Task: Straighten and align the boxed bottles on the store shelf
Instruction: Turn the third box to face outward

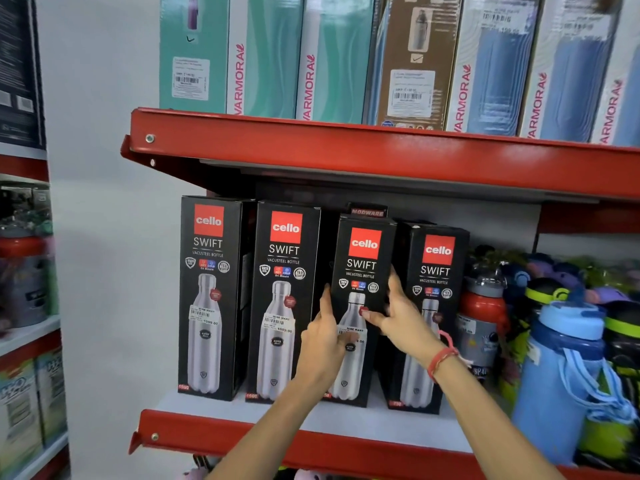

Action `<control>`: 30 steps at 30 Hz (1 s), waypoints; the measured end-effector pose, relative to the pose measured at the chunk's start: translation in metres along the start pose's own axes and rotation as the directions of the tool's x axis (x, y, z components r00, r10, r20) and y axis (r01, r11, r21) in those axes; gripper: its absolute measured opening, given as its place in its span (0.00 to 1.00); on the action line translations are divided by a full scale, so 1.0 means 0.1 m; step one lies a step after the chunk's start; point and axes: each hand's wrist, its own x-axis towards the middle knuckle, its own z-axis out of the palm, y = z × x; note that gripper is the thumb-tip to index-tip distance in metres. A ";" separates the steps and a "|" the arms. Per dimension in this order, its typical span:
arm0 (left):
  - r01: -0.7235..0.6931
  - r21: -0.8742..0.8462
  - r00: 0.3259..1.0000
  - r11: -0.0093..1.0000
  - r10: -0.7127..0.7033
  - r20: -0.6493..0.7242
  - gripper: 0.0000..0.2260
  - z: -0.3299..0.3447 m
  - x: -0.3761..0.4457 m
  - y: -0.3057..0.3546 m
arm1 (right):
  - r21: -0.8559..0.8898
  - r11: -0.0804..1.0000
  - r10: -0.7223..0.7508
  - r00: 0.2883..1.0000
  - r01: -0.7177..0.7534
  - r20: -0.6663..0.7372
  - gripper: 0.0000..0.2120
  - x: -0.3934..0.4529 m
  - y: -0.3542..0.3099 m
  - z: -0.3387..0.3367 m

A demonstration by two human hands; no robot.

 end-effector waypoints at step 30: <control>0.208 -0.381 0.972 0.901 -0.234 -0.025 0.29 -1.74 -0.51 -1.40 | 0.214 0.959 0.148 0.972 -0.186 0.185 0.33 -0.58 -0.79 2.21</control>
